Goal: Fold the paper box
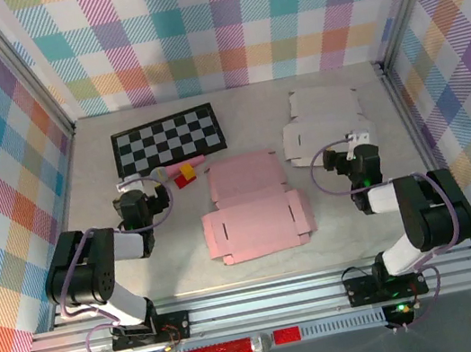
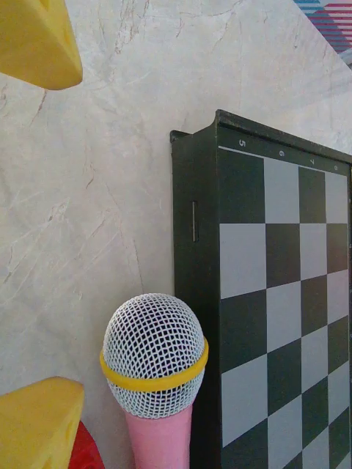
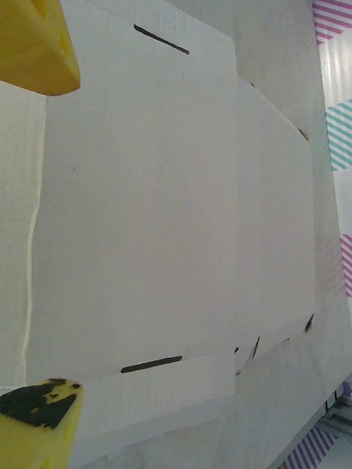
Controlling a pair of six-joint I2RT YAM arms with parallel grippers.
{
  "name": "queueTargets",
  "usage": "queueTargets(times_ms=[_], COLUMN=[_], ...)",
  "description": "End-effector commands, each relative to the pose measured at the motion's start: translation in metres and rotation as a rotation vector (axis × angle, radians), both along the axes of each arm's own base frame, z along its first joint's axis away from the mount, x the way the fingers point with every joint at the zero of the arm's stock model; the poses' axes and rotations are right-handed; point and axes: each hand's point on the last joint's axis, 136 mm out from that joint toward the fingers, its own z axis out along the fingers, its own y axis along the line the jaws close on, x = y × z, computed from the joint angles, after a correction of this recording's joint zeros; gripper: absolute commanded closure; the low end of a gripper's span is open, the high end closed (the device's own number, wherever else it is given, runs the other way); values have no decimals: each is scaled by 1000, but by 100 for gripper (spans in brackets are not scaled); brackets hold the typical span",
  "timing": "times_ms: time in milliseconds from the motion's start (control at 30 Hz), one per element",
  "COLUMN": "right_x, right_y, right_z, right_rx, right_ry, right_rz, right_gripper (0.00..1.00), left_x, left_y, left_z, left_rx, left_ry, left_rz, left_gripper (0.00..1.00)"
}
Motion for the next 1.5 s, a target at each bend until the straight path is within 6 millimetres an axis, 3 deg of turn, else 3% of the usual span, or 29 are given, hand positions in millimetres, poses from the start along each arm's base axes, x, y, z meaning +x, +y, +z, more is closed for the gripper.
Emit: queueTargets(times_ms=[0, 667, 800, 900, 1033, 1133, 1200, 1333, 1367, 1467], right_x=[6, 6, -1, -10, -20, -24, -28, -41, -47, -67], right_y=[2, 2, 9, 2, -5, -10, -12, -13, -19, -16], right_z=[10, 10, 21, 37, 79, 122, 160, 261, 279, 283], right_rx=[-14, -14, -31, -45, -42, -46, -41, 18, 123, 378], right_ry=[-44, -45, -75, -115, -189, -243, -300, -422, -395, -132], right_rz=[7, 8, 47, -11, -56, -99, -127, -175, -235, -312], right_gripper=[1, 1, 1, 1, 1, 1, 1, 1, 1, 1], left_x=[8, 7, 4, -3, -13, -17, -17, -19, -20, -31], left_y=[-1, -1, -8, 1, 10, 13, 9, 2, 4, 3], left_z=[15, 15, 27, 43, 68, 109, 142, 223, 231, 219], left_rx=[-11, -13, 2, 11, 34, 35, 65, 26, -62, -249], left_ry=[-54, -58, -73, -101, -139, -230, -278, -356, -289, 22], left_rz=[-4, -7, -40, 16, 97, 164, 197, 315, 365, 440], left_gripper=[0, 0, 0, 0, 0, 0, 0, 0, 0, 0])
